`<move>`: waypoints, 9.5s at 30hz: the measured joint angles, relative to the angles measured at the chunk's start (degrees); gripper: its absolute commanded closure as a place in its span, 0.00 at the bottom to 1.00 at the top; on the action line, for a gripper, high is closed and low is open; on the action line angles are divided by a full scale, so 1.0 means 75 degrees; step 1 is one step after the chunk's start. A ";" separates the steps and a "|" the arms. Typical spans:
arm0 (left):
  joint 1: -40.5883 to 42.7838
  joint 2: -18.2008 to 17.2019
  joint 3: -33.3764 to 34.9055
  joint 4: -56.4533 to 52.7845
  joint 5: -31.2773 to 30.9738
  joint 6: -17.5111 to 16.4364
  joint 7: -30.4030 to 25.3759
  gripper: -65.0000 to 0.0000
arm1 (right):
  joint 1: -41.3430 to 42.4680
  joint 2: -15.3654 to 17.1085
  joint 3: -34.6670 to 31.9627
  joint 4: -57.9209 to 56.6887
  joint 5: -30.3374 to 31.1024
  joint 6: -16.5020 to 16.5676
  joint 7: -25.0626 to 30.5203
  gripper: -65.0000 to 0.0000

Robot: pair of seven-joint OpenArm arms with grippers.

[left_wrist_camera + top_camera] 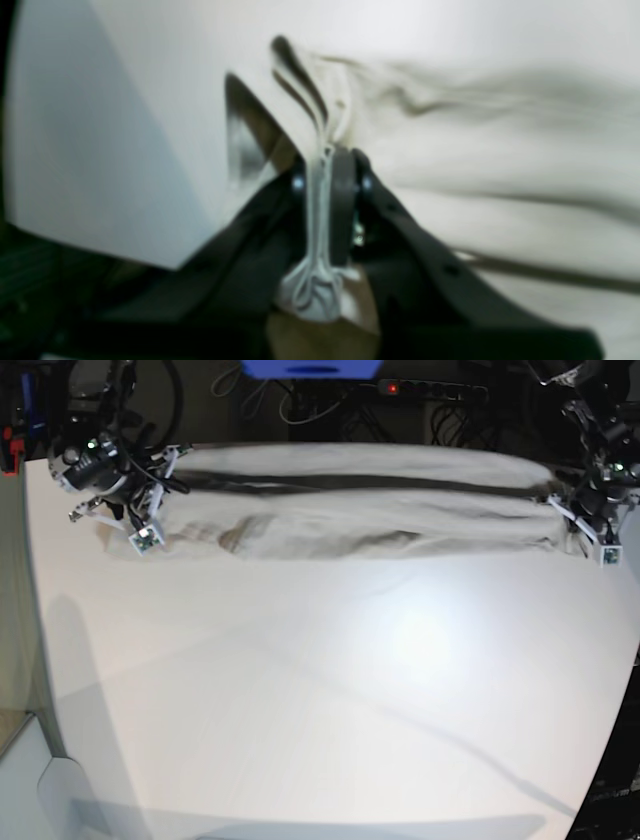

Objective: Layout the t-shirt on the table in an organized manner, then fold the t-shirt properly
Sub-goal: 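Move the left gripper to the strip's middle and grasp the fabric, then fold the strip end held by the left gripper toward the right gripper, then grasp both strip ends with both grippers and pull them inward, then fold the strip end held by the right gripper over onto the middle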

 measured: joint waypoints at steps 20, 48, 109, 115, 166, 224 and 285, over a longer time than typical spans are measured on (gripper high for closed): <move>0.0149 0.2326 0.2343 0.2151 0.0058 0.0029 0.1792 1.00 | 0.0038 0.0000 -0.0012 -0.0012 -0.0003 0.0000 0.0000 1.00; 0.1087 0.2241 0.5234 0.2081 -0.0997 0.2996 -0.0073 1.00 | 0.0122 0.0032 -0.0221 -0.0015 -0.0067 0.0000 -0.0090 1.00; 0.0612 0.1046 0.6948 0.2349 -0.1137 0.6886 -0.1629 1.00 | 0.0131 0.0079 -0.0595 -0.0058 -0.0061 0.0000 -0.0041 1.00; 0.0600 0.1107 0.6446 0.2171 -0.1157 0.6883 -0.1396 1.00 | 0.0361 0.0064 -0.0600 -0.0455 -0.0055 0.0000 -0.0017 1.00; -0.1172 -0.0323 1.0518 -0.0516 -0.4153 0.4395 -0.0236 1.00 | 0.0568 0.0090 -0.0557 -0.0490 -0.0061 0.0000 -0.0058 1.00; 0.0714 -0.1926 0.6851 0.1661 -0.4086 0.4421 -0.0172 1.00 | 0.1609 -0.0099 0.2990 -0.1818 0.2451 -0.0003 -0.1594 0.39; 0.0204 -0.0501 0.4753 -0.0516 -0.4768 0.4331 0.1314 1.00 | 0.1571 -0.1055 0.0061 -0.0137 0.2984 0.0000 -0.1749 1.00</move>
